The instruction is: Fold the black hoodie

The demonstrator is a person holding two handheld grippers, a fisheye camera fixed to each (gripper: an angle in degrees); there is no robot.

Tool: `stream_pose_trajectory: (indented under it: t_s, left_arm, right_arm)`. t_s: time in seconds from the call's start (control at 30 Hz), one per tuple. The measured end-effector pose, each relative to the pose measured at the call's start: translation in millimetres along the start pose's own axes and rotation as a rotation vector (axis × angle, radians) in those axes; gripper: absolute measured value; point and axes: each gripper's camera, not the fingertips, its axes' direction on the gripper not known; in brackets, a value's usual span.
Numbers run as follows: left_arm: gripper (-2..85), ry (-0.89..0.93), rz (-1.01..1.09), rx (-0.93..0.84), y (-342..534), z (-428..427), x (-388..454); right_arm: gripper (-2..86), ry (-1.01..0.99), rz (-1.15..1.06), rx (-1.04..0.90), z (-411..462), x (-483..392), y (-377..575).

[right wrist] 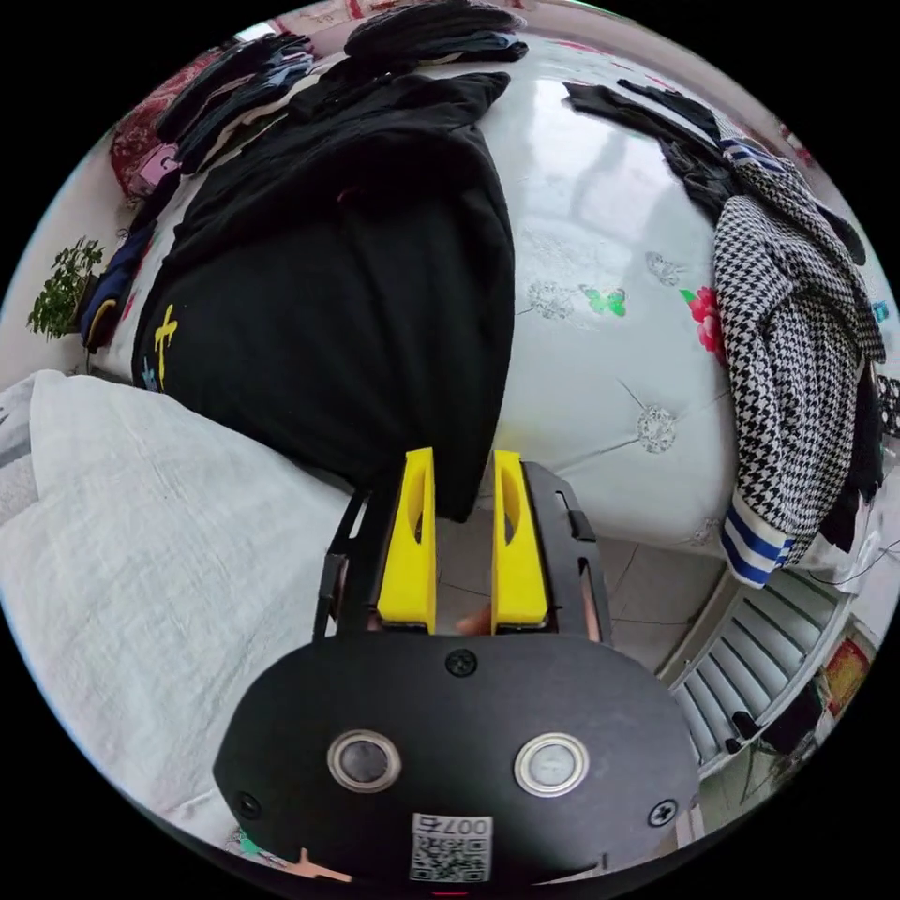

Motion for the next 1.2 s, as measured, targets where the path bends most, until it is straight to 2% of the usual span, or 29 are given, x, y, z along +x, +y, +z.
stream_pose_trajectory:
  t_s: [0.07,0.17,0.27,0.37,0.47,0.63,0.77,0.83,0.9,0.97,1.03,1.13,1.2]
  left_arm:
    - [0.6,-0.063,0.116,-0.074,-16.5,-9.4,17.7]
    - [-0.3,0.009,0.214,-0.002,-20.2,-45.3,26.4]
    - [-0.4,0.179,0.212,0.132,-46.1,-101.4,17.2]
    - [0.1,0.172,0.206,0.239,-69.5,-122.5,14.3]
    - [2.6,0.248,0.057,0.345,-90.2,-134.7,-12.0]
    - [9.9,0.166,0.042,0.28,-56.5,-113.5,-28.3]
    - [10.9,0.157,0.044,0.199,-35.2,-84.1,-35.5]
    - [10.1,0.151,0.07,0.145,-45.0,-72.9,-28.0]
    - [5.8,0.033,0.122,0.126,-54.6,-73.2,-13.6]
    - [1.3,0.034,0.202,0.113,-63.1,-81.9,-2.5]
    - [0.1,0.171,0.242,0.189,-62.9,-115.5,-9.8]
    - [-0.5,0.48,0.239,0.405,-43.6,-178.1,-42.6]
    - [-0.6,0.622,0.225,0.549,-28.9,-213.5,-64.7]
  right_arm:
    - [3.2,-0.044,-0.032,-0.012,-9.1,0.5,-8.8]
    - [1.7,-0.144,-0.031,0.073,-41.1,15.0,-20.5]
    - [1.3,-0.254,-0.022,0.215,-80.7,32.6,-34.4]
    - [1.6,-0.302,0.034,0.349,-111.1,51.9,-53.1]
    - [2.9,-0.283,0.114,0.418,-119.2,73.8,-63.6]
    - [6.6,-0.295,0.172,0.348,-103.7,98.0,-35.3]
    - [7.4,-0.281,0.195,0.264,-77.4,111.6,-10.4]
    - [6.7,-0.311,0.179,0.214,-64.5,113.5,-16.0]
    - [5.1,-0.322,0.146,0.148,-55.8,109.9,-28.8]
    - [4.0,-0.334,0.104,0.167,-66.5,109.2,-32.0]
    - [3.1,-0.397,0.06,0.216,-88.2,115.8,-27.4]
    - [2.1,-0.63,0.036,0.406,-140.2,145.4,-1.0]
    - [1.6,-0.799,0.047,0.579,-177.6,172.5,23.1]
